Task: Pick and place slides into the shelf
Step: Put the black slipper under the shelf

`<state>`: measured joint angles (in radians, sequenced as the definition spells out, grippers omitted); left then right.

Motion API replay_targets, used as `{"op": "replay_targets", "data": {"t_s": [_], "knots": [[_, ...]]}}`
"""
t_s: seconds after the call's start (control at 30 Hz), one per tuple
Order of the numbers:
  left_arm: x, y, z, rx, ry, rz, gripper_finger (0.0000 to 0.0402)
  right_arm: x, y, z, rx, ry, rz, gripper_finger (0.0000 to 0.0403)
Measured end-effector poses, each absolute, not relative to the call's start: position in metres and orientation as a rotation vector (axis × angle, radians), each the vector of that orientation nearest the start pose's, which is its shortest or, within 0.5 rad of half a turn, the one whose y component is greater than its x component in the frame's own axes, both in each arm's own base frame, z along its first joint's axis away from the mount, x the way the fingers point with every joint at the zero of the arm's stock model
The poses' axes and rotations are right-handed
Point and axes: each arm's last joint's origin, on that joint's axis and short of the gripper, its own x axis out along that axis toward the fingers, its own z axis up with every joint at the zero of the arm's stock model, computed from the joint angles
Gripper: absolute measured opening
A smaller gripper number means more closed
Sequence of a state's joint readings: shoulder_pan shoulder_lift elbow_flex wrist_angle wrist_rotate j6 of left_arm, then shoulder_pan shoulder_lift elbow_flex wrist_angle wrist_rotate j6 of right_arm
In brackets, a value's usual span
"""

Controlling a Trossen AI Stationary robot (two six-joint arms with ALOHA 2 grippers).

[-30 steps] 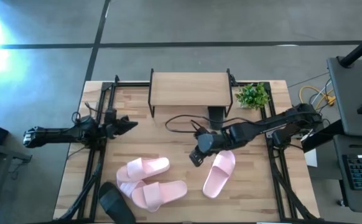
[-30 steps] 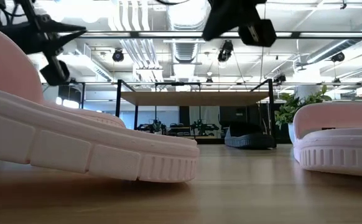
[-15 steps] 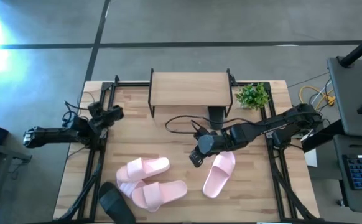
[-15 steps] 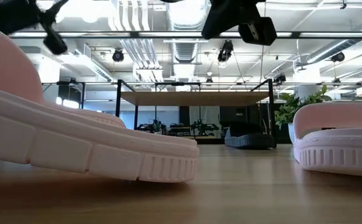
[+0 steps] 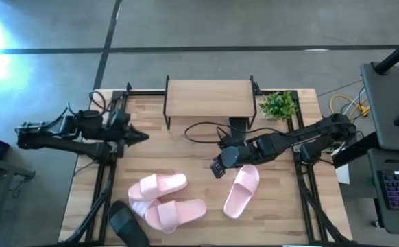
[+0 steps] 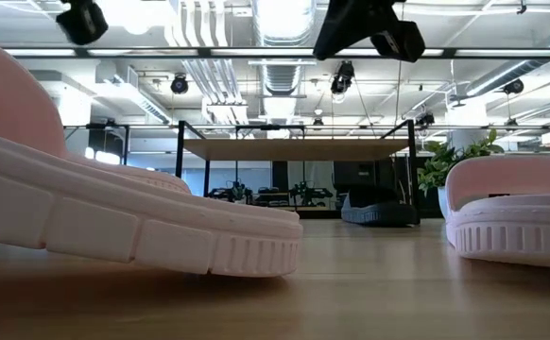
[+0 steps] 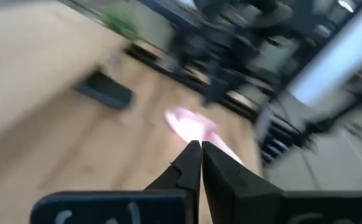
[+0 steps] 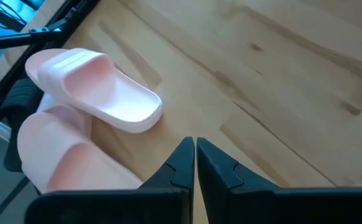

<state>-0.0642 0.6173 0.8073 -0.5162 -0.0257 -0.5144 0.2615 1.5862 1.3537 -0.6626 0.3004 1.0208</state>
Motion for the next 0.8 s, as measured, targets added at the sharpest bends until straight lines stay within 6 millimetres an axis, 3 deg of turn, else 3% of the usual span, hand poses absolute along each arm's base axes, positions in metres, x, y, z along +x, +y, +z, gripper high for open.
{"op": "replay_targets", "data": {"t_s": [0.17,0.33,0.4,0.57,0.8], "knots": [[0.145,-0.029,0.335,-0.511,0.428,-0.105,0.0000,0.326,0.077,0.294,0.697,0.760,-0.468,0.0011],[0.157,-0.056,0.328,-0.503,0.591,-0.131,0.0000,0.327,0.074,0.295,0.699,0.746,-0.488,0.0011],[0.153,-0.067,0.322,-0.492,0.692,-0.070,0.0000,0.327,0.073,0.295,0.703,0.744,-0.493,0.0011],[0.136,-0.097,0.330,-0.422,0.783,0.043,0.0000,0.327,0.073,0.295,0.722,0.739,-0.501,0.0011],[0.136,-0.146,0.331,-0.303,0.798,0.001,0.0000,0.327,0.073,0.295,0.737,0.737,-0.507,0.0011]]}}
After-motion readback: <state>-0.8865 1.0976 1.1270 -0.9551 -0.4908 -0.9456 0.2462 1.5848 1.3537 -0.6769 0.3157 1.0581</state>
